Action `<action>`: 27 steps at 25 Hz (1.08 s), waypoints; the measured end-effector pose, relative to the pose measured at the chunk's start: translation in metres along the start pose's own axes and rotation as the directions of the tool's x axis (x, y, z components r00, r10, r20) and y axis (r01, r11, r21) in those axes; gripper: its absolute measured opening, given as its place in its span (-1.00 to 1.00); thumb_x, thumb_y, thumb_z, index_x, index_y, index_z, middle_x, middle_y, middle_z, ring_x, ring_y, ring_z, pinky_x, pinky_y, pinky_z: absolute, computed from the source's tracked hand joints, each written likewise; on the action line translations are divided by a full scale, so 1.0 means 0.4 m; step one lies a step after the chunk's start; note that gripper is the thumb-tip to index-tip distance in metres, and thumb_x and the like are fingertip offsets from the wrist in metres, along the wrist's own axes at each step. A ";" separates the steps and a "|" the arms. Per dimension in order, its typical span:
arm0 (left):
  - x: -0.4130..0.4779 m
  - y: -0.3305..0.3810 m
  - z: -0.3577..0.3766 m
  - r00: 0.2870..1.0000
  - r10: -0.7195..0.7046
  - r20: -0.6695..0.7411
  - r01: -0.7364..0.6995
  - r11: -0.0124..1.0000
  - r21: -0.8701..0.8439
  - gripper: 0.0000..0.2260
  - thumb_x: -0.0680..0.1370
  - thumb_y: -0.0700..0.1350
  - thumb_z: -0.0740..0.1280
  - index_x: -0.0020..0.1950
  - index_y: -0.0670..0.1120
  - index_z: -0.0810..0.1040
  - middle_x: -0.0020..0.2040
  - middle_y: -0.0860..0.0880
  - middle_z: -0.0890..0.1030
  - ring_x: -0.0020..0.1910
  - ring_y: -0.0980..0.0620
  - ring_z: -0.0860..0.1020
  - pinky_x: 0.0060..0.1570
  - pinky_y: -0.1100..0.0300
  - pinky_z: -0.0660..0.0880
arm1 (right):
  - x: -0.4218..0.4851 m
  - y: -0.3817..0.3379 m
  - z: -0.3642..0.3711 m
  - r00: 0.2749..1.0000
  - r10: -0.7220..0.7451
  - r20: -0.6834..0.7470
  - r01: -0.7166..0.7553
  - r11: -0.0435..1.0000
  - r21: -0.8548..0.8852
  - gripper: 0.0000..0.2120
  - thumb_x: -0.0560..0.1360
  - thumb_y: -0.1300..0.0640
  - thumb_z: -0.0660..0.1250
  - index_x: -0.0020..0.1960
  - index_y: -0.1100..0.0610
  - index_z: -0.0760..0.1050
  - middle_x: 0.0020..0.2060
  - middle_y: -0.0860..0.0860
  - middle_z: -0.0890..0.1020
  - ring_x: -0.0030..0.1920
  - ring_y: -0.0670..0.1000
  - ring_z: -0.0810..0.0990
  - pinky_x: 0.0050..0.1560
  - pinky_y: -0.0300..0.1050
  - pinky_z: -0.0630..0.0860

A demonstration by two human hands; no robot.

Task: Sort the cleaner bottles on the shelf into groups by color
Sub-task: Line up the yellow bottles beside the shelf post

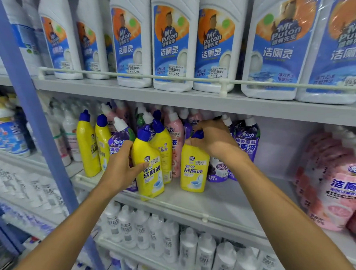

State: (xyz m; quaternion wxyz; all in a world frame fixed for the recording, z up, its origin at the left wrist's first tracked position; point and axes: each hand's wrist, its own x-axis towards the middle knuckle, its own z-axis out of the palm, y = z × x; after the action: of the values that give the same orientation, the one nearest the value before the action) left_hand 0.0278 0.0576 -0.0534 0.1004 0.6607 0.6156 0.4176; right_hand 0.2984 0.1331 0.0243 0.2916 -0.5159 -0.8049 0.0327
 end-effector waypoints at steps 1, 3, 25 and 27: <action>0.001 0.000 0.003 1.000 0.001 0.003 -0.001 1.000 -0.029 -0.60 0.47 -0.03 0.55 0.16 -0.02 0.41 -0.02 0.04 0.64 -0.10 0.13 0.64 -0.23 0.19 0.62 | -0.005 -0.009 0.003 1.000 0.015 -0.001 -0.015 1.000 0.000 -0.55 0.41 -0.21 0.51 0.06 0.13 0.64 0.00 0.08 0.67 0.05 0.12 0.60 0.08 0.04 0.57; 0.003 0.002 0.015 1.000 0.001 0.019 0.001 0.995 -0.097 -0.61 0.48 -0.06 0.54 0.19 -0.01 0.42 0.04 0.07 0.64 -0.06 0.22 0.63 -0.16 0.27 0.62 | -0.011 -0.015 0.017 0.998 0.052 -0.030 -0.051 0.998 0.023 -0.54 0.40 -0.25 0.50 0.05 0.10 0.63 -0.01 0.06 0.67 0.05 0.11 0.58 0.07 0.01 0.55; 0.023 -0.112 -0.048 0.982 0.107 0.154 -0.027 0.893 -0.450 -0.61 0.49 -0.22 0.52 0.27 -0.08 0.52 0.14 0.04 0.68 0.13 0.07 0.66 0.07 0.18 0.61 | -0.078 -0.021 0.261 0.993 0.060 0.104 -0.115 0.726 0.678 -0.70 0.33 -0.03 0.61 0.02 -0.03 0.66 -0.13 -0.11 0.75 -0.10 -0.09 0.73 -0.04 -0.07 0.67; 0.042 -0.136 -0.071 0.971 0.146 0.191 -0.046 0.893 -0.448 -0.61 0.49 -0.22 0.52 0.27 -0.07 0.53 0.14 0.05 0.68 0.13 0.08 0.65 0.05 0.26 0.59 | -0.074 -0.046 0.274 0.993 0.085 0.081 -0.118 0.733 0.669 -0.66 0.32 -0.06 0.61 0.04 0.00 0.67 -0.14 -0.11 0.75 -0.12 -0.12 0.72 -0.07 -0.10 0.66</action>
State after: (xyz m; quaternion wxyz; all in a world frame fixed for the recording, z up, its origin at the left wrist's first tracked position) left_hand -0.0329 0.0738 -0.0634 0.2939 0.6926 0.4566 0.4749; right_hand 0.2373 0.1267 -0.0728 0.4378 -0.4180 -0.7156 0.3485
